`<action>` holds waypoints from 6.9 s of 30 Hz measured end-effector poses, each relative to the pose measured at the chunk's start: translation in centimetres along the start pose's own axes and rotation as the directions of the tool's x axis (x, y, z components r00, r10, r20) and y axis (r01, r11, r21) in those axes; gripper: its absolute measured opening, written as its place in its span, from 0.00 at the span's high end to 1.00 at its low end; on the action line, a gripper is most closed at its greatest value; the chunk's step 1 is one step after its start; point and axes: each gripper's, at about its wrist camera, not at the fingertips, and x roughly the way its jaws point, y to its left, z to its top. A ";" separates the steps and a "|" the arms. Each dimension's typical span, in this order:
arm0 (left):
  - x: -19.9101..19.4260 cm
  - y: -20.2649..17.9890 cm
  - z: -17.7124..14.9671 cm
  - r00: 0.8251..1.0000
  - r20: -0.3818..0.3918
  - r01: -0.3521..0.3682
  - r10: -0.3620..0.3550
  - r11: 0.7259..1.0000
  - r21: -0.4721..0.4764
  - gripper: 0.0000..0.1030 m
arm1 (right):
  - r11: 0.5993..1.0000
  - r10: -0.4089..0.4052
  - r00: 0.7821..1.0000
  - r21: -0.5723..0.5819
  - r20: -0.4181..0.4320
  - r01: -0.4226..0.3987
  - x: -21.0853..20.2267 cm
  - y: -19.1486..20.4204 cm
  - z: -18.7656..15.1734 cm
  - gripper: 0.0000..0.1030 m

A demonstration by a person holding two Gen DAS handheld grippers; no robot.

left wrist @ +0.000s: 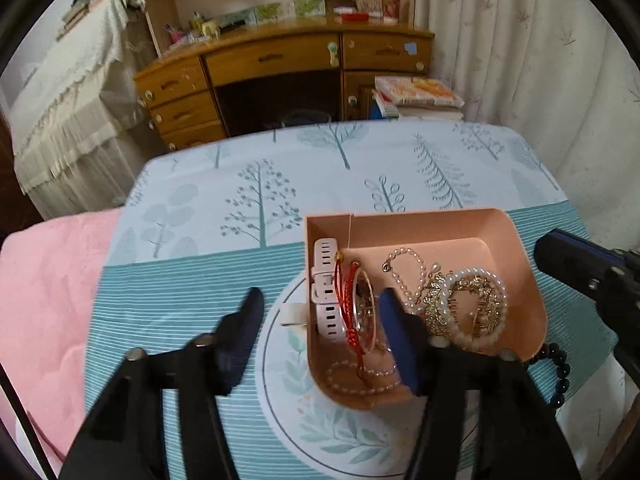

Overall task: Organize jewelry
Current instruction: 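Carry both bracelets to the peach tray and release them inside, then withdraw both open tools from the tray toward the remaining items, then grasp the round pearl brooch with the left tool while the right tool grasps the gold brooch, then carry both brooches over the peach tray and release them inside, then move both open tools back toward the rings and flower brooch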

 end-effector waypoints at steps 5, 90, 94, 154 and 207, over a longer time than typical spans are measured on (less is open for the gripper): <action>-2.3 0.1 -1.1 1.000 0.011 0.013 -0.013 1.000 0.001 0.42 | 1.000 0.010 1.000 0.002 0.003 -0.010 -1.3 -0.1 -1.2 0.92; -10.7 -0.8 -26.1 0.969 -0.002 0.241 -0.246 0.949 0.205 0.83 | 0.997 0.072 0.994 -0.008 -0.078 -0.073 -9.5 -1.7 -21.2 0.77; -10.5 -0.5 -25.9 0.968 -0.001 0.248 -0.252 0.952 0.182 0.83 | 0.999 0.043 0.998 -0.017 -0.040 -0.044 -10.1 -1.8 -21.1 0.68; -6.7 -2.7 -0.6 0.967 0.176 0.177 -0.182 0.983 0.044 0.74 | 0.986 -0.023 0.996 -0.161 0.088 0.037 -1.8 1.3 -0.8 0.81; -8.4 -1.0 -15.7 0.988 0.103 0.113 -0.115 0.993 0.025 0.15 | 0.992 0.063 0.994 -0.103 -0.085 -0.071 -5.8 -0.2 -16.0 0.75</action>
